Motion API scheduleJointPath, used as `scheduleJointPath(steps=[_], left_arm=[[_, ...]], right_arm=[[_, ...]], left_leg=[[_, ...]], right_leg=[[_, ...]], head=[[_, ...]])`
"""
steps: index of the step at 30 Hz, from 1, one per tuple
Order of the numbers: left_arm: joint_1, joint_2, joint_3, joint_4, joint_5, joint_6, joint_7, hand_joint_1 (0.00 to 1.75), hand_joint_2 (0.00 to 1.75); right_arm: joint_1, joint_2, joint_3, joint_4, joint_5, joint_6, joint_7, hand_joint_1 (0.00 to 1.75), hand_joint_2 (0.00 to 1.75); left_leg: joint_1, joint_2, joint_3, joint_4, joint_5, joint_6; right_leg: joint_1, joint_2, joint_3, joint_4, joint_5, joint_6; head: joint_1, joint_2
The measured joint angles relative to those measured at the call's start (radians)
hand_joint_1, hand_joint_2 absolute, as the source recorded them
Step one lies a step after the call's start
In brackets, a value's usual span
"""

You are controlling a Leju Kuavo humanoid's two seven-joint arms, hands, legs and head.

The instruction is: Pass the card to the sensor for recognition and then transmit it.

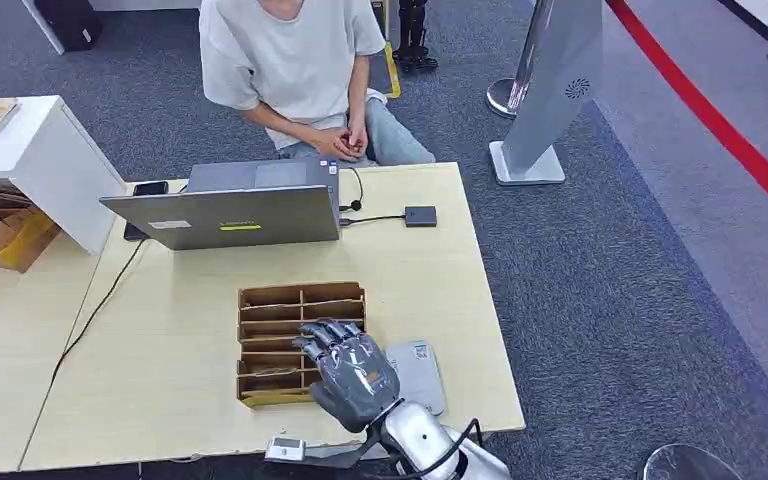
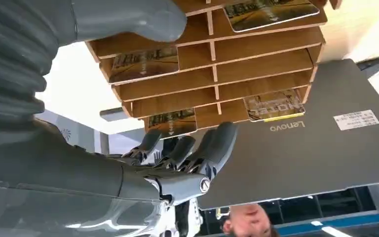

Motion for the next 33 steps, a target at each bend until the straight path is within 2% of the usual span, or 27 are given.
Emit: scheduleJointPath(steps=[6, 14, 33], left_arm=[[-0.001, 0.000, -0.001, 0.000, 0.006, 0.001, 0.002, 0.00, 0.00], [-0.001, 0.000, -0.003, 0.000, 0.008, 0.001, 0.002, 0.00, 0.00], [-0.001, 0.000, -0.018, 0.000, 0.011, 0.002, 0.002, 0.00, 0.00]], right_arm=[[-0.051, 0.000, -0.006, 0.045, -0.049, 0.001, -0.041, 0.51, 1.75], [-0.062, 0.000, -0.014, 0.078, -0.053, 0.000, -0.050, 0.37, 1.75], [-0.069, 0.000, -0.022, 0.103, -0.057, 0.000, -0.040, 0.44, 1.75]], left_leg=[[0.000, 0.000, 0.000, 0.000, 0.000, 0.000], [0.000, 0.000, 0.000, 0.000, 0.000, 0.000], [0.000, 0.000, 0.000, 0.000, 0.000, 0.000]], right_leg=[[0.000, 0.000, 0.000, 0.000, 0.000, 0.000], [0.000, 0.000, 0.000, 0.000, 0.000, 0.000], [0.000, 0.000, 0.000, 0.000, 0.000, 0.000]], head=[[0.000, 0.000], [0.000, 0.000], [0.000, 0.000]])
